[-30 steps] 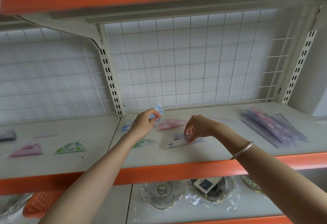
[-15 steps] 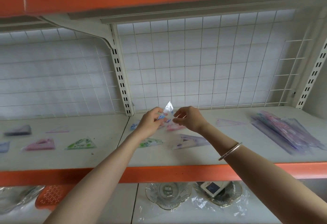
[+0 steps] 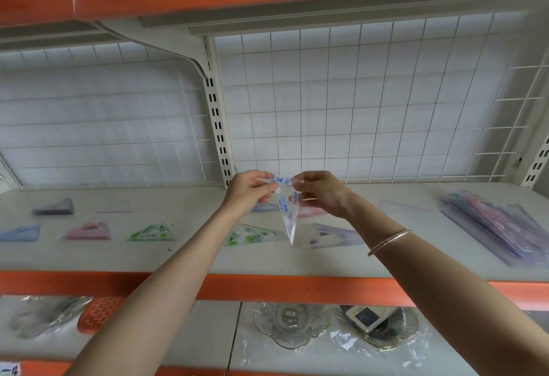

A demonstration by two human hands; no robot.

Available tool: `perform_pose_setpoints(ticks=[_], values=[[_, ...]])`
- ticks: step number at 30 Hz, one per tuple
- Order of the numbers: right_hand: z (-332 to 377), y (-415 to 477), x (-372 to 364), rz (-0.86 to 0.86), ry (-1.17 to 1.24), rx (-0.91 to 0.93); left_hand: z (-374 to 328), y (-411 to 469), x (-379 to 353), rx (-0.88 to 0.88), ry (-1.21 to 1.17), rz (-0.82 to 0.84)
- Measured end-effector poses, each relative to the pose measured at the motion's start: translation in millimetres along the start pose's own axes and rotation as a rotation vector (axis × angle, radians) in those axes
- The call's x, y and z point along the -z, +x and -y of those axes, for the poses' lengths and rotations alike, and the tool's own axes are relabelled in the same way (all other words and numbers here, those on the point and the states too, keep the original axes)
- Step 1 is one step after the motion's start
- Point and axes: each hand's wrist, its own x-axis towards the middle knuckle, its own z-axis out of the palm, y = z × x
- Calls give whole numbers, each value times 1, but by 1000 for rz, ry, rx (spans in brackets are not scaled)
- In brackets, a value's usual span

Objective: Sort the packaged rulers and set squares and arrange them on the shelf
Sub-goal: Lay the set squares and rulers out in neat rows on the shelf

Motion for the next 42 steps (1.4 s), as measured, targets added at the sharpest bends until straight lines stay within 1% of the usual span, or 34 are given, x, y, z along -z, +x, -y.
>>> perform_pose_setpoints(ticks=[2,4,6,7,10,13,16,19,22,24,27,30,34,38,42], values=[[2,1,-2,-10,-9,3,-4,1,2,-1,-26,-13],[1,2,-5,-85,39,37,-7,2,2,25,-71,-39],[-2,5,-8,-157,60,73,-8,3,1,68,-152,-132],[-4,6,-9,-178,24,82,-8,5,0,88,-196,-189],[-10,7,-15,-231,-236,123,-6,8,0,134,-272,-296],[-14,9,-19,-303,-519,240,-1,10,1,163,-276,-303],[-16,13,-20,-333,-756,368,1,8,4,173,-241,-296],[-17,19,-19,-302,-915,416,7,8,10,128,-84,-257],[-16,29,-16,-288,-997,390,16,10,21,14,261,-256],[-15,34,-16,-273,-1020,377,20,9,29,-31,472,-257],[-14,45,-19,-230,-1064,334,28,8,44,-53,663,-210],[-17,57,-26,-184,-1133,287,33,9,57,-80,804,-153],[-23,74,-38,-121,-1140,218,34,9,68,-145,995,-97],[-27,90,-51,-60,-1172,173,38,11,77,-144,1069,-53],[-31,103,-62,-21,-1194,126,46,14,84,-136,1090,-28]])
